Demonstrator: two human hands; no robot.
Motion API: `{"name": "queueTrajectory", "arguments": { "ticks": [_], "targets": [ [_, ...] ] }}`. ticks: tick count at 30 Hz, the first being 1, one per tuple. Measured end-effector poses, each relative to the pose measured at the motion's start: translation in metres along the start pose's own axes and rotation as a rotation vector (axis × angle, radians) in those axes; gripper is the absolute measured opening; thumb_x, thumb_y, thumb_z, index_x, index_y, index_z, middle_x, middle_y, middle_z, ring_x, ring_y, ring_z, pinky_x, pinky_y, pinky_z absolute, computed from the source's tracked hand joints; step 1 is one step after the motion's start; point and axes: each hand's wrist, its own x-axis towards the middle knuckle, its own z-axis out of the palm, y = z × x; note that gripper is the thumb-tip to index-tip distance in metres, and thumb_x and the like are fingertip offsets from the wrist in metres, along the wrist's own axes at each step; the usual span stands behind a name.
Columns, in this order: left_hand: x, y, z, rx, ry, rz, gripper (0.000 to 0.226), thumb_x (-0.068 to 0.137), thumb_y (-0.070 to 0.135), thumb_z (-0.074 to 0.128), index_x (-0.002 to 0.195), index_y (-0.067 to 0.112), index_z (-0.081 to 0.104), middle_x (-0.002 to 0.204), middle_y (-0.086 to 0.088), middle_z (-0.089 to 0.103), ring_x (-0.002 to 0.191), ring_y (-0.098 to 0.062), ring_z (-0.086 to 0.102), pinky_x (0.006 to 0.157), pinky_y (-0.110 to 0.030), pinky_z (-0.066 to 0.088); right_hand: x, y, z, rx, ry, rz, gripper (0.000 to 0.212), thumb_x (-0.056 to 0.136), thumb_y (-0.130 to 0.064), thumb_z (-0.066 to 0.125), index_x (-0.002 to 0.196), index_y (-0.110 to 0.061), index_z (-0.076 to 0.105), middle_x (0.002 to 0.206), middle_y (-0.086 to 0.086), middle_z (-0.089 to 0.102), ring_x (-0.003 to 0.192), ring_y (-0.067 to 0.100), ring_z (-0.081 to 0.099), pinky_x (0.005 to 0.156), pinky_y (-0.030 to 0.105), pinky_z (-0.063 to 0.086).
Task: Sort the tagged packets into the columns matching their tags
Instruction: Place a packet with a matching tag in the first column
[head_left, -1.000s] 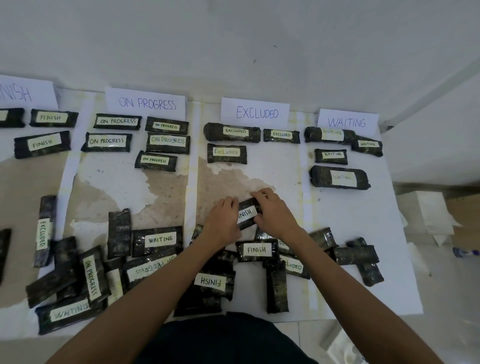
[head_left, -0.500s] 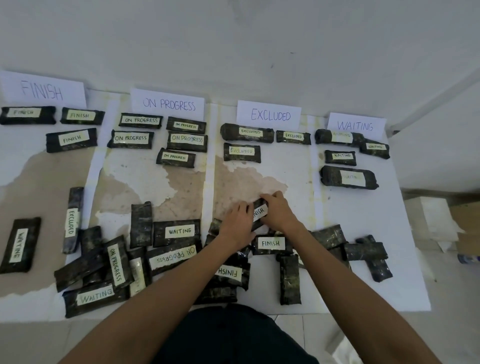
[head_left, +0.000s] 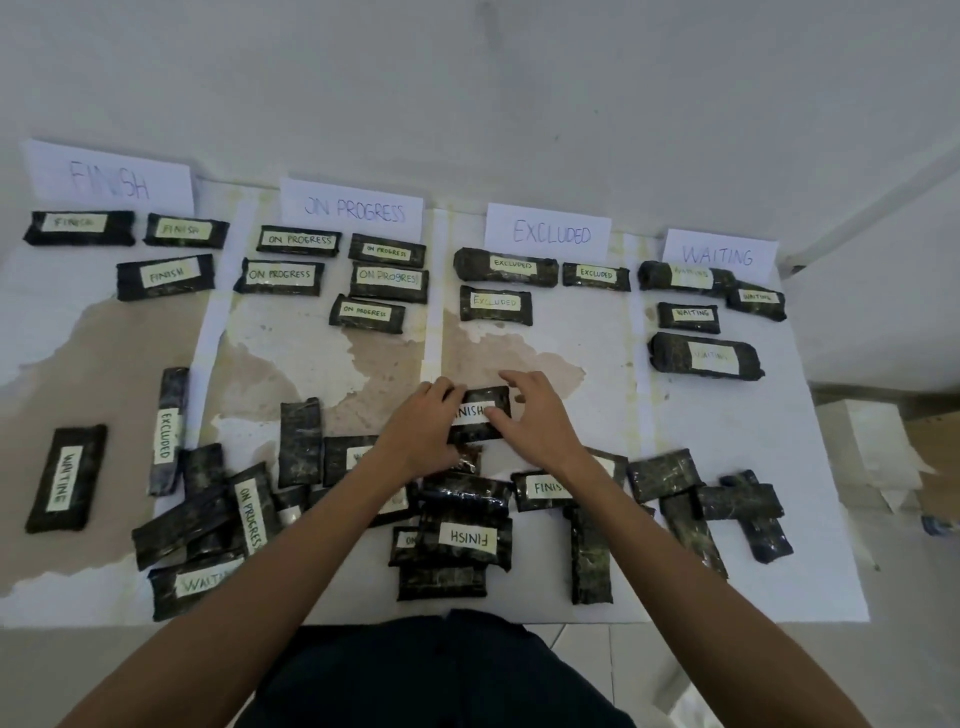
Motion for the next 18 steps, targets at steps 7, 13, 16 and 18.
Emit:
{"name": "queueTrajectory", "arguments": {
  "ticks": [7,13,16,18],
  "targets": [
    [-0.061,-0.070,-0.040,-0.045,0.035,-0.118,0.084,0.069,0.020,0.069,0.142,0.004,0.030,0.134,-0.012,0.040,0.120,-0.029,0.039,0.098,-0.038,0.043,0.001,-0.067,0.056,0.006,-0.061,-0.184,0.051,0.089,-0.031,0.060,0.135,-0.015,0.045,0.127,0.001,0.044,0.114,0.014,0.048,0.101,0.027,0.040],
    [-0.113,-0.141,-0.066,-0.059,0.056,-0.223,0.084,0.069,0.022,0.069,0.142,0.004,0.031,0.134,-0.012,0.040,0.121,-0.029,0.040,0.097,-0.039,0.044,0.017,-0.130,0.115,-0.006,-0.155,-0.267,0.051,0.090,-0.031,0.059,0.136,-0.015,0.045,0.127,0.001,0.042,0.112,0.012,0.048,0.097,0.020,0.036],
    [-0.136,-0.179,-0.081,-0.098,0.065,-0.286,0.083,0.071,0.020,0.068,0.143,0.003,0.031,0.136,-0.012,0.039,0.122,-0.030,0.039,0.101,-0.040,0.041,0.028,-0.161,0.145,-0.027,-0.186,-0.316,0.049,0.089,-0.027,0.060,0.134,-0.013,0.046,0.125,0.003,0.043,0.110,0.015,0.048,0.095,0.023,0.039],
    [-0.150,-0.206,-0.090,-0.105,0.077,-0.337,0.082,0.072,0.018,0.068,0.143,0.004,0.029,0.138,-0.011,0.037,0.124,-0.030,0.038,0.101,-0.041,0.041,0.036,-0.180,0.163,-0.047,-0.199,-0.347,0.048,0.089,-0.025,0.060,0.133,-0.013,0.047,0.124,0.003,0.044,0.107,0.015,0.050,0.093,0.024,0.042]
  ]
}}
